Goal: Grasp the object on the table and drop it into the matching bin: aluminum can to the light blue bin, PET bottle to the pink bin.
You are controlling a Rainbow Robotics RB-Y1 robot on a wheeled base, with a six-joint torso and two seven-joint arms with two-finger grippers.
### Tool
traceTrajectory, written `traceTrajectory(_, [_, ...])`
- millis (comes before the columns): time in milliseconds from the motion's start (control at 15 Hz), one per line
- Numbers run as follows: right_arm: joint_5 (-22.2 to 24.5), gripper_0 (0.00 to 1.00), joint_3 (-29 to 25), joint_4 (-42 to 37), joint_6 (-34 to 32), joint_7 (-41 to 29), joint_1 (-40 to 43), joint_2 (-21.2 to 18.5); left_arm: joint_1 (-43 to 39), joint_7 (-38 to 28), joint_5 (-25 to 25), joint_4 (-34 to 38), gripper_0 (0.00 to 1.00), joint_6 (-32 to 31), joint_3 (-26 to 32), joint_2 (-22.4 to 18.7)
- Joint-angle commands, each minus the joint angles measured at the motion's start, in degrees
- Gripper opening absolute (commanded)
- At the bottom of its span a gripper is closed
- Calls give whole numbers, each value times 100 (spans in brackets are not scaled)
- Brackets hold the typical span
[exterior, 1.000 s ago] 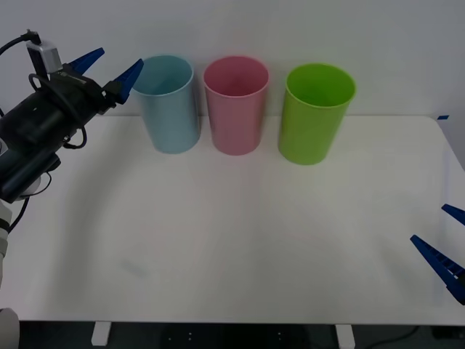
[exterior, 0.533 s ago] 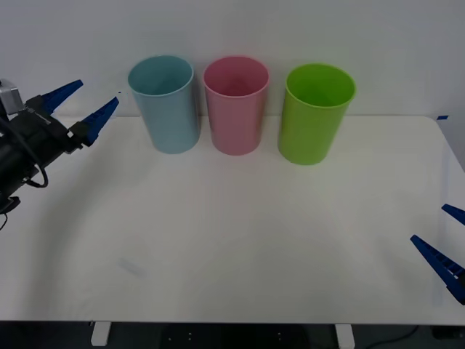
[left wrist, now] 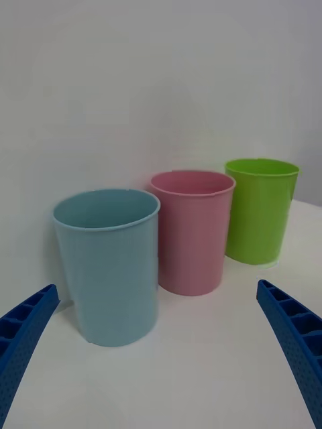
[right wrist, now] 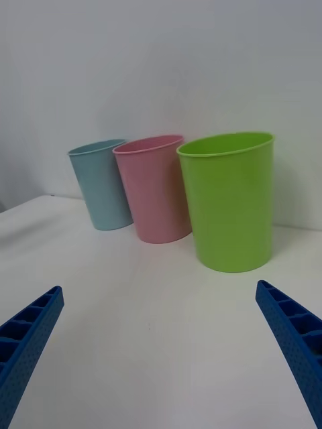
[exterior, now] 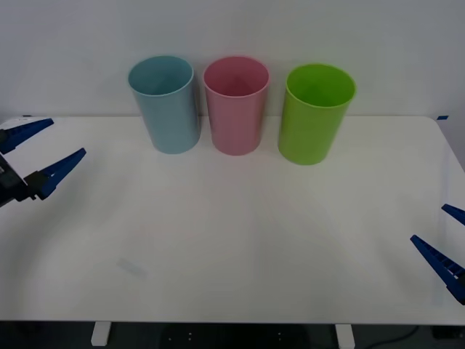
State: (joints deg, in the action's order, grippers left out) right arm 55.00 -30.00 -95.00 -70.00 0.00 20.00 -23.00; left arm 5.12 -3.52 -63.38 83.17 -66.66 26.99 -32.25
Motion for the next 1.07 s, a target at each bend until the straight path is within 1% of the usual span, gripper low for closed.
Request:
traceTrajectory(67, [0, 100, 0, 0, 0, 0, 0, 0, -468, 62, 10, 314, 100, -286, 245, 0])
traceTrajectory(200, [0, 100, 0, 0, 0, 0, 0, 0, -732, 89, 27, 437, 100, -514, 403, 0])
traceTrajectory(600, [0, 100, 0, 0, 0, 0, 0, 0, -1514, 212, 370, 841, 100, -558, 456, -18])
traceTrajectory(1067, [0, 100, 0, 0, 0, 0, 0, 0, -1540, 159, 405, 841, 100, -576, 395, -18])
